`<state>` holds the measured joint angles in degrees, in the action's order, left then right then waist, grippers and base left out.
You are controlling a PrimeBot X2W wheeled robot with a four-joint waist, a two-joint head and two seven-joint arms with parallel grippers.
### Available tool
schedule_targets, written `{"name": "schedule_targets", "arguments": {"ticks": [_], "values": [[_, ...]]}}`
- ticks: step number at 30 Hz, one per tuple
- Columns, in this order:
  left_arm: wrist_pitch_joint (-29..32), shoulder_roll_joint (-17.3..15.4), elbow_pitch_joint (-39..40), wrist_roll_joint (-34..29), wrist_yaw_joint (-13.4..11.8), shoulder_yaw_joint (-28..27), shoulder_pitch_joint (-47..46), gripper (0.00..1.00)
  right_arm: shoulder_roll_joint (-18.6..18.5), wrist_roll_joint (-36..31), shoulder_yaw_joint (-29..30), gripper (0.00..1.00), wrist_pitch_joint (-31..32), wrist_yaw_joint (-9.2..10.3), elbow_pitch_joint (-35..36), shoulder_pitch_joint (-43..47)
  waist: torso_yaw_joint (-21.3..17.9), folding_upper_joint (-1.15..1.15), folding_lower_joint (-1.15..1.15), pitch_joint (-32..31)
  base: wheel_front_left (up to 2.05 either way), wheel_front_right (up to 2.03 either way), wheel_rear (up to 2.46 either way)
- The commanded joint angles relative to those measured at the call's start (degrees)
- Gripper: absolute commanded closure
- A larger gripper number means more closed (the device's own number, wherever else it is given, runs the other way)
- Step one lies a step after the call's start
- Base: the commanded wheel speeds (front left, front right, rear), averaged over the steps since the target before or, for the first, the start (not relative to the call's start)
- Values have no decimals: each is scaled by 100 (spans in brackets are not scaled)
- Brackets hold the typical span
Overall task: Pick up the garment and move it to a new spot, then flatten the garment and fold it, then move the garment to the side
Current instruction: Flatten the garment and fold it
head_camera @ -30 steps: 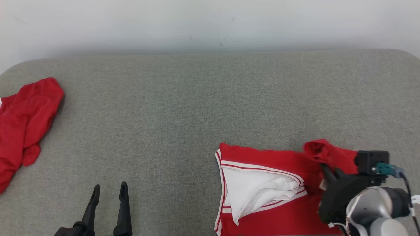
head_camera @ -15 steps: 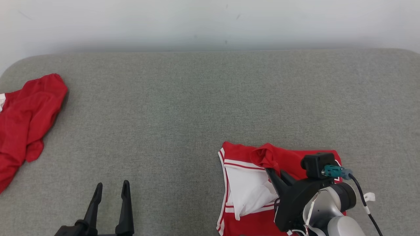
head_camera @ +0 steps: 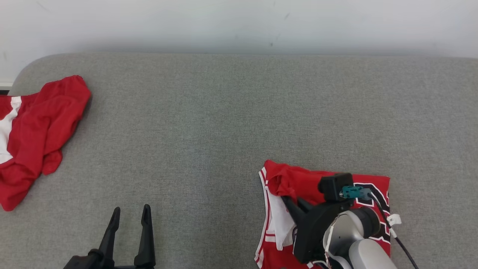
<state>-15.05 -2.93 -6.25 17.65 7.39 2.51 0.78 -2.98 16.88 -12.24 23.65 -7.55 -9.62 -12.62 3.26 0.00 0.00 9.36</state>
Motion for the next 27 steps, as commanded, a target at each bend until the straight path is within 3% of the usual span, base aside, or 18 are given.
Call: {"name": "schedule_targets", "arguments": {"ticks": [1,2,8,14,18,24,27], "values": [[-15,6,-13,32,-13,7,-23,0,21,67,-84,47,-46,8,-70,-39,22,0,0,4,0,0,0],[-15,6,-16,39,-13,7,-24,0,20,97,-117,0,-37,8,-115,-41,27,0,0,5,0,0,0],[-15,6,-38,47,-14,-27,27,0,20,888,-382,0,-203,8,18,11,-2,0,0,-43,0,0,0],[-15,6,-27,41,-29,-7,131,0,12,1870,-356,0,-515,8,759,178,-93,0,0,-153,0,0,0],[-16,6,-6,34,-25,-13,177,0,13,1404,260,0,-610,9,1182,384,-149,0,0,-207,0,0,0],[-15,6,-1,48,-25,27,201,0,20,-14,1498,0,-697,8,1455,852,-169,0,0,-248,0,0,0],[-15,5,4,60,-26,41,201,0,23,-567,1721,0,-790,8,1440,1139,-170,0,0,-250,0,0,0]]}}
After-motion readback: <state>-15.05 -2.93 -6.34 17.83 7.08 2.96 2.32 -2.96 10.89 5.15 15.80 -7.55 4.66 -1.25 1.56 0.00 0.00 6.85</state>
